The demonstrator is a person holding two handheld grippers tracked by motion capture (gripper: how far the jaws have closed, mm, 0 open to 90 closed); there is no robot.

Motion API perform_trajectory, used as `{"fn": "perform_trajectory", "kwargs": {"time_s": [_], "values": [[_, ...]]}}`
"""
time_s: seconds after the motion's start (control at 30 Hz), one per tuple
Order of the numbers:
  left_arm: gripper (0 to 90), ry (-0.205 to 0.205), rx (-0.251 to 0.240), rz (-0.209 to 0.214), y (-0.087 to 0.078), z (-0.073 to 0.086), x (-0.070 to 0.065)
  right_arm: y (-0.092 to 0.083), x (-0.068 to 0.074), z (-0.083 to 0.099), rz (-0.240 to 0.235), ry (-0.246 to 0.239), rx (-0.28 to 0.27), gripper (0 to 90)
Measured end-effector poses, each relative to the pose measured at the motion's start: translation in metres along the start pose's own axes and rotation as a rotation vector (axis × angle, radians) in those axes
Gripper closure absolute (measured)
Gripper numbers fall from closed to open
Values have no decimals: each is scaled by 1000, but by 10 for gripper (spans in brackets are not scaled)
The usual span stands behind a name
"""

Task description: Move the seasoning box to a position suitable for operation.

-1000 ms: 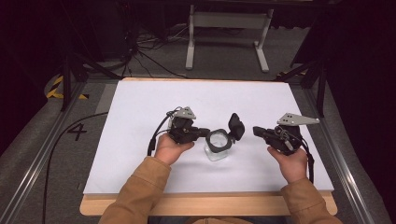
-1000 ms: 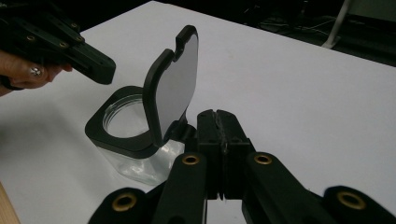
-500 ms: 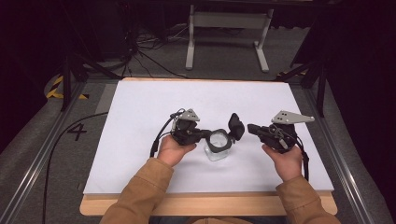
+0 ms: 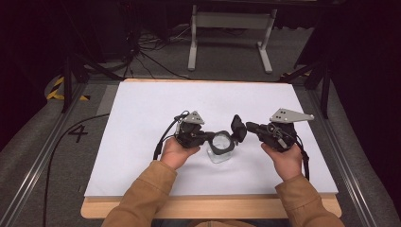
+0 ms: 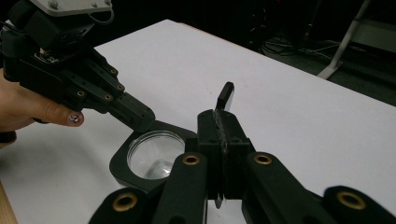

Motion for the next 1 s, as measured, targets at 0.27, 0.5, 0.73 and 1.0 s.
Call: {"fn": "perform_trajectory", "kwargs": {"time_s": [0.27,0.5,0.73,1.0], "values": [[900,-8,-13,5,1,1,-1,7,8,0,-36,-11,24,894],[899,33,1,-18,-2,-1,-2,19,16,2,-66,-28,60,889],[885,-78,-39,-50,-19,-1,23,32,23,6,-97,-41,97,889],[864,-99,-35,-75,-21,2,30,46,29,15,-123,-41,138,884]]}}
Point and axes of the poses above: each handheld gripper's, and its own axes: y roughly forward along the jaws, z roughly out of its underside, x roughly to its left, the point moved 3 cm from there along y, roughly forward along the jaws, and after that the axes turned 15 degrees about -z, right-handed, at the moved point
